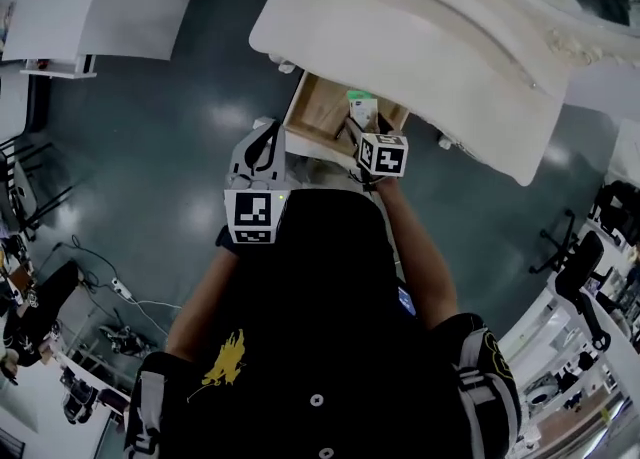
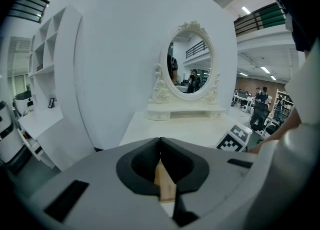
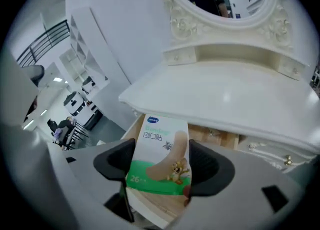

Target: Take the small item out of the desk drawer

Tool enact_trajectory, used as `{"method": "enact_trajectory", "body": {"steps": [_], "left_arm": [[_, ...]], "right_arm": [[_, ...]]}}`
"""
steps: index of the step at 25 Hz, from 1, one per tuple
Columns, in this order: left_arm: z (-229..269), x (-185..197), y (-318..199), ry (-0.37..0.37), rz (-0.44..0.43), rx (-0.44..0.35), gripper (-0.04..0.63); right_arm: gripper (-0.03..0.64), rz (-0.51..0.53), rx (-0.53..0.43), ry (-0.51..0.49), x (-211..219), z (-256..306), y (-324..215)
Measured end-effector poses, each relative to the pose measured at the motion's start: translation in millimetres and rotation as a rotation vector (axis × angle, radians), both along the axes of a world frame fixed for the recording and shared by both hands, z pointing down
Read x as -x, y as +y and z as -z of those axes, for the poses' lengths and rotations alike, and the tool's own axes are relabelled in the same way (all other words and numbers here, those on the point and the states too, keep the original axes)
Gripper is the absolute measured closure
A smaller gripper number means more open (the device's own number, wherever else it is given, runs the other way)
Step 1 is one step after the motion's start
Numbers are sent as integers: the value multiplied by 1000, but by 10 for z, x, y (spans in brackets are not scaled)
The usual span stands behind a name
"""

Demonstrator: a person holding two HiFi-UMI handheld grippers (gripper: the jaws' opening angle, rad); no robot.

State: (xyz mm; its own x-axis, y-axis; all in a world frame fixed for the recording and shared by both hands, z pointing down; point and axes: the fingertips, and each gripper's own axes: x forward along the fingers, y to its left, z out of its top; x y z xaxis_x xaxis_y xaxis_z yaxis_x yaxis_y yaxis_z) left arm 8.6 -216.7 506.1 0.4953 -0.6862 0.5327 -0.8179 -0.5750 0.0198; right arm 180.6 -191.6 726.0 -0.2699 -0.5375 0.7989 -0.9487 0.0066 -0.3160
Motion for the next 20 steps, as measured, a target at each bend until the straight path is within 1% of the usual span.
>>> {"method": "enact_trajectory", "body": {"steps": [5, 10, 15, 20], "left_arm": [[145, -216, 89, 17, -80, -46, 581], [352, -420, 176, 32, -162, -95, 581], [607, -534, 148, 62, -213, -158, 581], [863, -687, 62, 85, -257, -222, 581]], "right_arm": [[268, -63, -122, -30, -157, 567, 169], [272, -155, -278, -53, -337, 1248, 231], [272, -233, -452, -30, -550, 2012, 299], [272, -312, -594, 9, -777, 2666, 409]]}}
